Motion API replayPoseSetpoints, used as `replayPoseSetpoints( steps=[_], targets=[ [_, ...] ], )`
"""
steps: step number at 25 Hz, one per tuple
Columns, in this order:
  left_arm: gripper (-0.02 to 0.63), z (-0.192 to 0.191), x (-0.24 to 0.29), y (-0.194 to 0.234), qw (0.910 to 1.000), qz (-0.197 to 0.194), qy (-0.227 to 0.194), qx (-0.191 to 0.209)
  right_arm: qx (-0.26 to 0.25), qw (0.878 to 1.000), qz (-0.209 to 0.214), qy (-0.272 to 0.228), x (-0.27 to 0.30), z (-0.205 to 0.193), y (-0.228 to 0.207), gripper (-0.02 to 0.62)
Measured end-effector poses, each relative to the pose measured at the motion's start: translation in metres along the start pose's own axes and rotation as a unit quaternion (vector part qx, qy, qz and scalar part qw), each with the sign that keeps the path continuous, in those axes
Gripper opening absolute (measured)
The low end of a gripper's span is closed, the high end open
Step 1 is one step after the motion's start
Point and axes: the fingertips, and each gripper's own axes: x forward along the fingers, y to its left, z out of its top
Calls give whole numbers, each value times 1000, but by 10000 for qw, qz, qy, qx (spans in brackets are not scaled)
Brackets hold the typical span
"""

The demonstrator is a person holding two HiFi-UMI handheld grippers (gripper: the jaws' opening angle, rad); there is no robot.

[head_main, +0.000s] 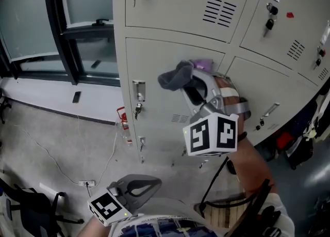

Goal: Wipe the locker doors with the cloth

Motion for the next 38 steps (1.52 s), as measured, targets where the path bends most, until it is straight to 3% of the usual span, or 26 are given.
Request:
replayPoseSetpoints(
  steps=[4,8,24,38],
  targets=[
    [2,3,0,0,10000,-39,-37,-22,-80,9990,-448,22,14,3,-38,115],
    [2,3,-4,2,9999,13,-88,-65,-15,9996,-297,-31,28,-3,-24,115],
    [2,1,-8,14,10000,48,14,-22,106,9927,1156,316,51,-48,147,115],
    [2,-1,-10,25,9999,127,24,-52,172,9652,2489,784,69,-88,291,114]
  ],
)
